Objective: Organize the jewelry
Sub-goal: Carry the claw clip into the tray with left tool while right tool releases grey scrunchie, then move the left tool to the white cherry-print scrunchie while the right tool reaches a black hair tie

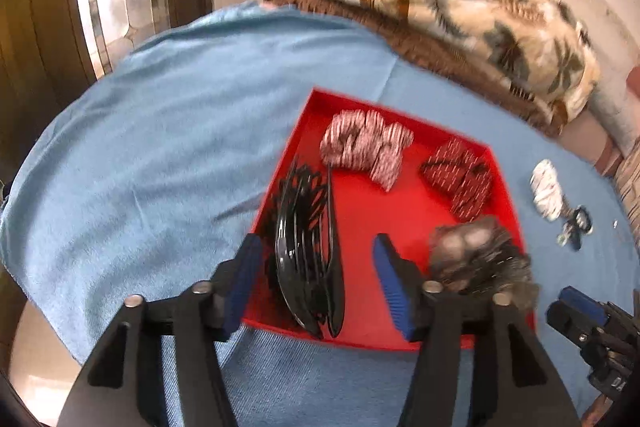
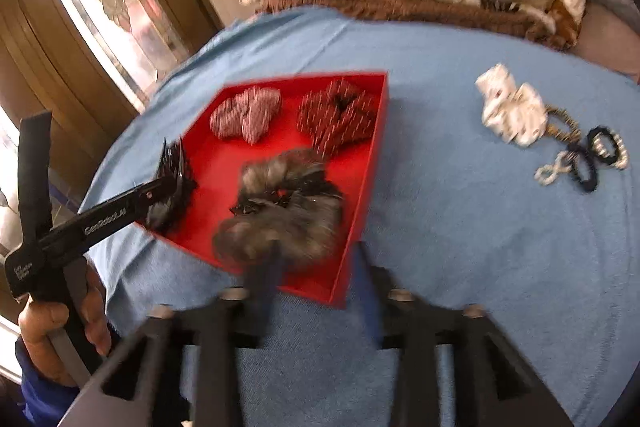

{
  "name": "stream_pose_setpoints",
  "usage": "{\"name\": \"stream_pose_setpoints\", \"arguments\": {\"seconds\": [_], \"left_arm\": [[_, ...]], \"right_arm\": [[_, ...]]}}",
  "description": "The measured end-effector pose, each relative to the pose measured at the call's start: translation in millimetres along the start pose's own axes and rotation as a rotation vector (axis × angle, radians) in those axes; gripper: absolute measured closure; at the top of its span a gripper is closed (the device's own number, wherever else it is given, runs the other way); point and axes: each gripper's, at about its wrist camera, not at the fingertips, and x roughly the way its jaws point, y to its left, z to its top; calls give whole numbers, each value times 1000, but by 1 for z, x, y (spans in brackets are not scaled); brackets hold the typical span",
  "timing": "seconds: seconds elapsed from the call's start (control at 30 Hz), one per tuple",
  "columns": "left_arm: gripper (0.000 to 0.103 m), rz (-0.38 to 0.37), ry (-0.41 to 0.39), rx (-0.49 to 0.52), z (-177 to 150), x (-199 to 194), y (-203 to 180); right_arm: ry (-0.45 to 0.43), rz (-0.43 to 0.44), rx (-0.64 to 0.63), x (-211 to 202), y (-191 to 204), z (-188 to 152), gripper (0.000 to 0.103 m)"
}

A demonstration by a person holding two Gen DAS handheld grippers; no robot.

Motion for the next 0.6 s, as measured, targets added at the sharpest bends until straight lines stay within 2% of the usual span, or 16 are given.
{"name": "stream_pose_setpoints", "arguments": {"seconds": [0.13,0.3,0.47,0.6], "left_arm": [[42,10,-63,-38,2,-12,1],[42,12,-103,-38,1,-27,-10],[42,-82,-113,44,-1,-48,-51],[41,-163,-88,156,-2,-53,-104]], "right_arm": [[-65,-27,1,-24,-12,1,47],[-84,-120,61,-50,-67,-14,46],[-79,-246,154,-72,-140,-30,46],[-94,-292,243,-89,-194,-36,46]]}}
